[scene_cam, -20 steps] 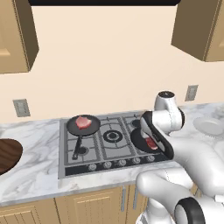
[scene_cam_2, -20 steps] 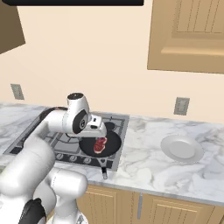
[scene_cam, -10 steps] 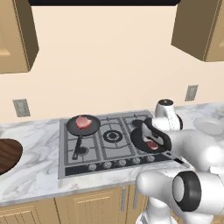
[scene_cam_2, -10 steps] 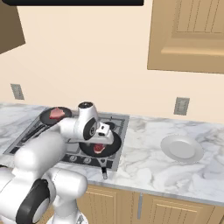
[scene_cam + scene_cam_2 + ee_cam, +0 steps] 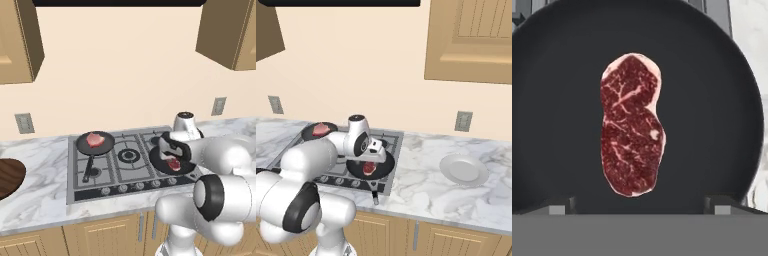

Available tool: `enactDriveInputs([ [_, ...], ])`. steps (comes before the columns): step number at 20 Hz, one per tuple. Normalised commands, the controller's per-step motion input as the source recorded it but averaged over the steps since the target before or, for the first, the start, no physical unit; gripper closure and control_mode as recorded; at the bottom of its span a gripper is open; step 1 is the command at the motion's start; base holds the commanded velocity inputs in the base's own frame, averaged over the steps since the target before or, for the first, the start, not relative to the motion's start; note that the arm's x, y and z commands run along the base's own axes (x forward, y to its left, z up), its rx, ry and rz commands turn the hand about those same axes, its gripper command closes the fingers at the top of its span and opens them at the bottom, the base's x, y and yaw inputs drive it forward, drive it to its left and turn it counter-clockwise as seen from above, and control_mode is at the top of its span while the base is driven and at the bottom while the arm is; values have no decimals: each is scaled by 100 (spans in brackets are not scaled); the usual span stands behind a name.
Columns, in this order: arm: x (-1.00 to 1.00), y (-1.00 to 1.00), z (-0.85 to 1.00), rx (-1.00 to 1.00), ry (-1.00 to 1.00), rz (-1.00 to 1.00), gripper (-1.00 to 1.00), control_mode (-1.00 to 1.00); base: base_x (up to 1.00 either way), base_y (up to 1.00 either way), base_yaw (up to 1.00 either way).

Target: Place one of the steaks on the plate and the other in the bowl. Then place the bowl in the fridge.

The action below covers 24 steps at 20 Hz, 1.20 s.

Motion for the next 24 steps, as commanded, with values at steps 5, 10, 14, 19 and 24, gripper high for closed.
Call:
enactDriveInputs([
  [5,9,4,-32,0,3,-1,-100,-100,0,0,0],
  [10,0,0,-34,0,2,0,-100,-100,0,0,0],
  [14,1,0,-33,0,2,0,-100,-100,0,0,0],
  [19,9,-2,-8,4,0,0,-100,-100,0,0,0],
  [24,11,-8,-5,5,0,0,-100,-100,0,0,0],
])
